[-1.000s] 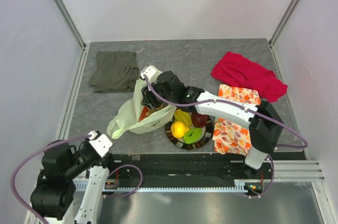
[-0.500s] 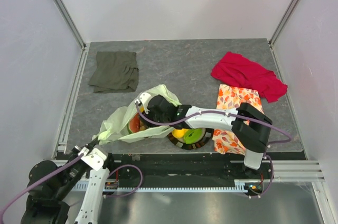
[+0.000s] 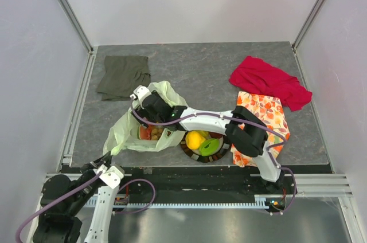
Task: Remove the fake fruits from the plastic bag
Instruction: Take out the fake fruit from the plastic bag.
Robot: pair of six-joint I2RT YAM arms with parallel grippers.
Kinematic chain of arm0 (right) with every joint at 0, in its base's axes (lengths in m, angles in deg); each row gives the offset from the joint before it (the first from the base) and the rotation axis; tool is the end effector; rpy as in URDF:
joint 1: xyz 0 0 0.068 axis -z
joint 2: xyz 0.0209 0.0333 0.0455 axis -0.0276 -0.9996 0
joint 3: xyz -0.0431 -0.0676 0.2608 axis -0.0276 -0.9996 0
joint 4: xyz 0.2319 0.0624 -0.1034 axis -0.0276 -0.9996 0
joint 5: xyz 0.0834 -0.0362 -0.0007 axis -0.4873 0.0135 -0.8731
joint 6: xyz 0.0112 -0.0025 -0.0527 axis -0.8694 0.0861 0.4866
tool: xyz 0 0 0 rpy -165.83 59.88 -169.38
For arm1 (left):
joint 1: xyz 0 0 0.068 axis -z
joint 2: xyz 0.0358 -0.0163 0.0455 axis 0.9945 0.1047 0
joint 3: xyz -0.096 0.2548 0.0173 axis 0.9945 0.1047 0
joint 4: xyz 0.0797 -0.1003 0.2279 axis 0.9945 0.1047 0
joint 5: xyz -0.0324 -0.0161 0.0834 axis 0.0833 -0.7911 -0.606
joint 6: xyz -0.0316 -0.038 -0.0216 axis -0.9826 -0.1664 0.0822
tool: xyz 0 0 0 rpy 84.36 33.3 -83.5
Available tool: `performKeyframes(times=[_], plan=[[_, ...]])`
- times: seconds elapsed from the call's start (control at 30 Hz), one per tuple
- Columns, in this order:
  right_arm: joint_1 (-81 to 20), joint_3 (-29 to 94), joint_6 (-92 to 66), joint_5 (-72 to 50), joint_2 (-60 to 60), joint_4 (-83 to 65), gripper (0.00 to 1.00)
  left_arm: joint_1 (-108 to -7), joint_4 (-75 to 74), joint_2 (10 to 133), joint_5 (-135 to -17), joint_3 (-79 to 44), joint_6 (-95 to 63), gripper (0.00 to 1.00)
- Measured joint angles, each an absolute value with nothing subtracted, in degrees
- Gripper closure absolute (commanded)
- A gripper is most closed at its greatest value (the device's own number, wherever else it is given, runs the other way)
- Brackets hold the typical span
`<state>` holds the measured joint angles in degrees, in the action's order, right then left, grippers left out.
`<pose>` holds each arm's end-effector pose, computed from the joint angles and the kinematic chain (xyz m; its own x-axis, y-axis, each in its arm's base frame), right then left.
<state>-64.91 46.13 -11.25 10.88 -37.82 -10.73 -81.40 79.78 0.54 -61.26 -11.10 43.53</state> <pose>0.2244 0.4270 0.2189 -0.3033 -0.4102 -0.8601 -0.7458 0.6640 -0.0536 -0.0770 -0.0103 0.3467 0.1131 0.6757 -0.7284 0.4884 0.6007 0.6330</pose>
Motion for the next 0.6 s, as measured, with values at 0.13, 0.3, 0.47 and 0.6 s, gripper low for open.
performKeyframes(times=[0.13, 0.3, 0.47, 0.6], plan=[[-64.30, 48.84, -12.49, 14.29, -43.09, -13.75, 0.08, -81.40, 79.76, 2.09, -60.89, -10.69, 43.62, 0.98], [-63.97, 48.84, -13.76, 18.01, -45.45, -17.94, 0.09, -81.40, 79.74, 3.77, -60.91, -10.67, 43.62, 0.98], [-63.97, 48.84, -13.37, 19.71, -45.58, -19.02, 0.41, -81.40, 79.74, 3.75, -60.94, -10.67, 43.58, 0.99], [-63.84, 48.45, -11.18, 18.77, -45.45, -18.91, 0.68, -81.40, 79.74, 3.75, -60.87, -10.43, 43.58, 0.98]])
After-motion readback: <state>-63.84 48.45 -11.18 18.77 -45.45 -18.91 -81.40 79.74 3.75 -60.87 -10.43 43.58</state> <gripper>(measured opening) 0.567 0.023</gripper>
